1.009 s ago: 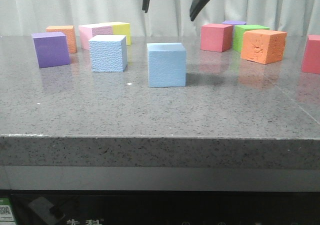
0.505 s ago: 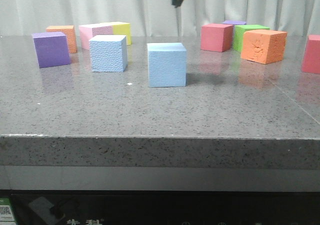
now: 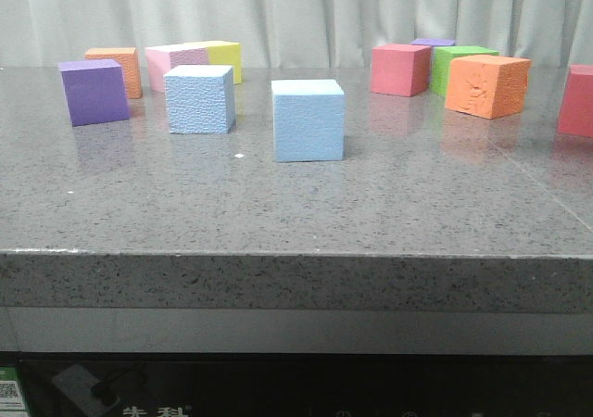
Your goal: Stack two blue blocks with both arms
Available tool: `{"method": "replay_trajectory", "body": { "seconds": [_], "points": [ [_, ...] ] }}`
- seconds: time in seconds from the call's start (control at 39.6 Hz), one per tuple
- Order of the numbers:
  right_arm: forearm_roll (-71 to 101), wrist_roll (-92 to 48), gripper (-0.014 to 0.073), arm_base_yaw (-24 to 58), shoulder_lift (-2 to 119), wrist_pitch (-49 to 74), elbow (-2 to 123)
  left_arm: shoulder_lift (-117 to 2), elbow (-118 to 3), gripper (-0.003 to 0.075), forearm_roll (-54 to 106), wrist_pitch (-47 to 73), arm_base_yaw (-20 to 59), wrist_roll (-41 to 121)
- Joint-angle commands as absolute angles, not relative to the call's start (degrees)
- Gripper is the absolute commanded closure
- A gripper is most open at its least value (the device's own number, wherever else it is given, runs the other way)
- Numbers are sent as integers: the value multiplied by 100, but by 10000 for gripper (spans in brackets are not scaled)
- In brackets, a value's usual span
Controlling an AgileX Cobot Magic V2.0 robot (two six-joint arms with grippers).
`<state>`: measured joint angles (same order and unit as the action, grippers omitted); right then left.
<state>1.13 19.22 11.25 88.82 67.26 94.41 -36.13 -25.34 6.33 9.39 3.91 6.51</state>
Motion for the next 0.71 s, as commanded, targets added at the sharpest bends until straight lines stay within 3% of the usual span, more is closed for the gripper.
{"method": "replay_trajectory", "body": {
  "seconds": [0.0,0.35,0.68],
  "points": [
    [92,1628,660,997,8126,6113,8839,-3641,-2739,40,679,447,395,620],
    [79,1221,660,991,6144,3560,5607,-3641,-2739,40,679,447,395,620],
    [79,241,657,991,4489,2097,3431,-3641,-2739,40,679,447,395,620]
  ]
}}
